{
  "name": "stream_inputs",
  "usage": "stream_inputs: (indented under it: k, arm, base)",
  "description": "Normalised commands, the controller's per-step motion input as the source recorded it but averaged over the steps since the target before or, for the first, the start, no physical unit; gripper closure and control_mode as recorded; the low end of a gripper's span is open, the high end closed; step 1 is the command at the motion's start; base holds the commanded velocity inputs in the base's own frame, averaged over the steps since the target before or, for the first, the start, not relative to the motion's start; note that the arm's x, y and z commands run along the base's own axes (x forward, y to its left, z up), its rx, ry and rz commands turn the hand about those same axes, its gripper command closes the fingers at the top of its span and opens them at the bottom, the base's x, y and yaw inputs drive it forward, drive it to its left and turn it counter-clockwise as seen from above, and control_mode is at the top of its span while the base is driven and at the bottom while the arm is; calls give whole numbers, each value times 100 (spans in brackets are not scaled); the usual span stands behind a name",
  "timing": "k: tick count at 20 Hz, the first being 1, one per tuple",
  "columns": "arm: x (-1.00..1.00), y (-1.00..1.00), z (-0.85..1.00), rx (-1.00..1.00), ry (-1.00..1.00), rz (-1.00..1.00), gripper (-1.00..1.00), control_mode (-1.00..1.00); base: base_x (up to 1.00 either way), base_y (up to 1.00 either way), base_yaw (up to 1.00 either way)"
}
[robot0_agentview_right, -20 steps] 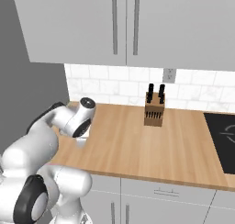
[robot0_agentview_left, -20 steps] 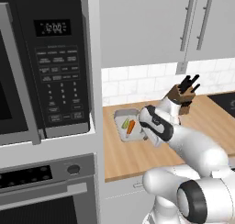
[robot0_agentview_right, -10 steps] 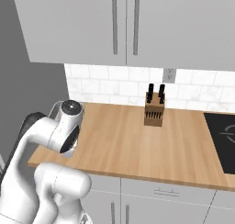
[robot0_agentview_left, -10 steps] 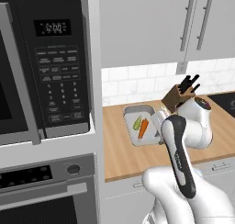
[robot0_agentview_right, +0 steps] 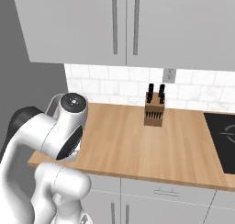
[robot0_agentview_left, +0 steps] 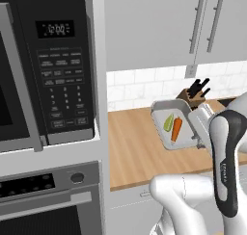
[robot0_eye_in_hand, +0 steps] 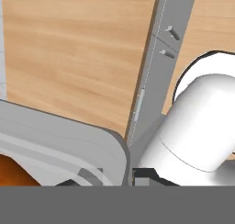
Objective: Take the meat container that has the shrimp and place it on the second highest rack of the freezer. Then take the vegetable container that has the lemon wedge and carrot and place it on the highest rack of the freezer.
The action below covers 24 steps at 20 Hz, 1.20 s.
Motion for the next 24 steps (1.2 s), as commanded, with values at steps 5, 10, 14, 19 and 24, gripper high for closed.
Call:
stream_inputs:
  k: [5, 10, 14, 19, 24]
  arm:
    - [-15, -3, 3, 2, 0, -3, 100, -100]
    - [-11, 1, -1, 0, -1, 0, 100, 100]
    - [0, 0, 0, 0, 0, 0, 100, 100]
    - [0, 0, 0, 0, 0, 0, 100, 100]
    - [0, 0, 0, 0, 0, 0, 100, 100]
  base:
    - [0, 0, 0]
    - [-27, 10, 1]
    - [-61, 70, 16]
    - [-54, 96, 29]
    - [-14, 70, 40]
